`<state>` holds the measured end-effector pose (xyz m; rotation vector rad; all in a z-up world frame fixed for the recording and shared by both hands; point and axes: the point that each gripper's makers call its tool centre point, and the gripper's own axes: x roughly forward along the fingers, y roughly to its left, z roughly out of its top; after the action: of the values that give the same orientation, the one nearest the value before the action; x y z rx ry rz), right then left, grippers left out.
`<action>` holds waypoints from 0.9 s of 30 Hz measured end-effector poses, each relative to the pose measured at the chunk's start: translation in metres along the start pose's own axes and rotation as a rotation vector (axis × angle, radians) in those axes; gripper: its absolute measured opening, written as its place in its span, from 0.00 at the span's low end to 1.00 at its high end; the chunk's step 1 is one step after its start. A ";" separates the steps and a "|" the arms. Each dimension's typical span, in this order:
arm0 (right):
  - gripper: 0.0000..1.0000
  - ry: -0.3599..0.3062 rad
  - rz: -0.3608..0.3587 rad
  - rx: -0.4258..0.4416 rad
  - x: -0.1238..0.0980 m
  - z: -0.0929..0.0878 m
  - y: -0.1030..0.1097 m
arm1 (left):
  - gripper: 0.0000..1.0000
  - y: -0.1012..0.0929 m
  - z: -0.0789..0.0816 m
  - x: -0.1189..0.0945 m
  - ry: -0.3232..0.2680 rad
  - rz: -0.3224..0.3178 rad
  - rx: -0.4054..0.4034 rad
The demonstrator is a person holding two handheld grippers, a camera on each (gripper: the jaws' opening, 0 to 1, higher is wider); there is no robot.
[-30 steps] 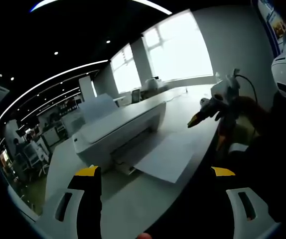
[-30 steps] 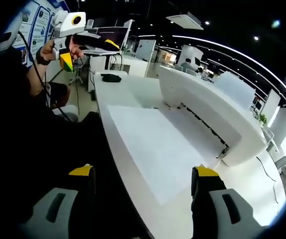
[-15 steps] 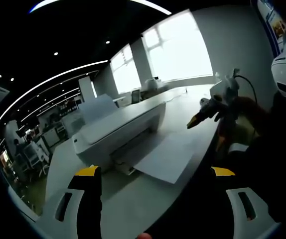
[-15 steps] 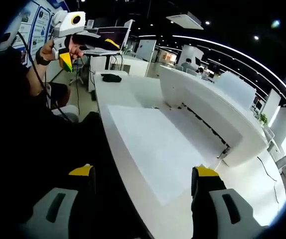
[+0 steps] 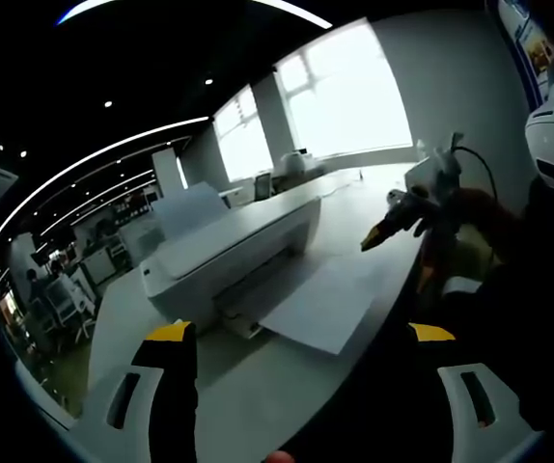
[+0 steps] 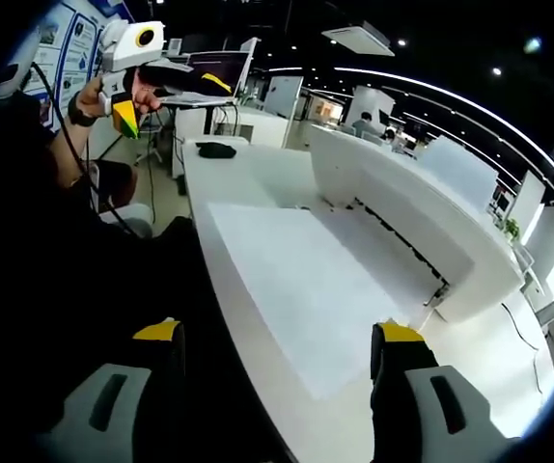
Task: Remove the paper from the printer output slot and place it on top of the printer
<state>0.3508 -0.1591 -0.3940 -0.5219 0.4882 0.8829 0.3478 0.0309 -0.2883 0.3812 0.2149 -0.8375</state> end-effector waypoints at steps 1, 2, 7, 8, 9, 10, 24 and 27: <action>0.74 0.002 0.000 0.001 0.000 0.000 0.000 | 0.91 0.000 0.000 0.000 0.000 0.000 0.000; 0.74 0.002 0.000 0.001 0.000 -0.001 0.000 | 0.91 0.000 0.000 0.000 0.000 -0.002 0.000; 0.74 0.001 0.000 0.002 0.000 -0.001 0.001 | 0.91 0.000 0.000 0.000 0.000 -0.002 0.001; 0.74 0.000 0.001 0.003 0.000 -0.001 0.001 | 0.91 0.000 0.000 0.000 0.000 -0.002 0.001; 0.74 0.000 0.000 0.003 0.000 -0.001 0.001 | 0.91 0.000 0.001 0.000 0.000 -0.002 0.000; 0.74 0.000 -0.002 0.003 0.000 -0.001 0.000 | 0.91 0.000 0.001 0.000 -0.001 -0.001 0.001; 0.74 -0.004 -0.005 0.004 0.002 -0.001 -0.002 | 0.91 0.000 0.003 -0.001 -0.003 0.003 0.005; 0.72 -0.002 0.001 0.004 0.003 -0.002 -0.001 | 0.91 0.000 0.002 -0.001 -0.001 0.000 0.004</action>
<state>0.3532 -0.1591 -0.3969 -0.5175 0.4887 0.8836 0.3471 0.0301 -0.2860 0.3844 0.2127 -0.8377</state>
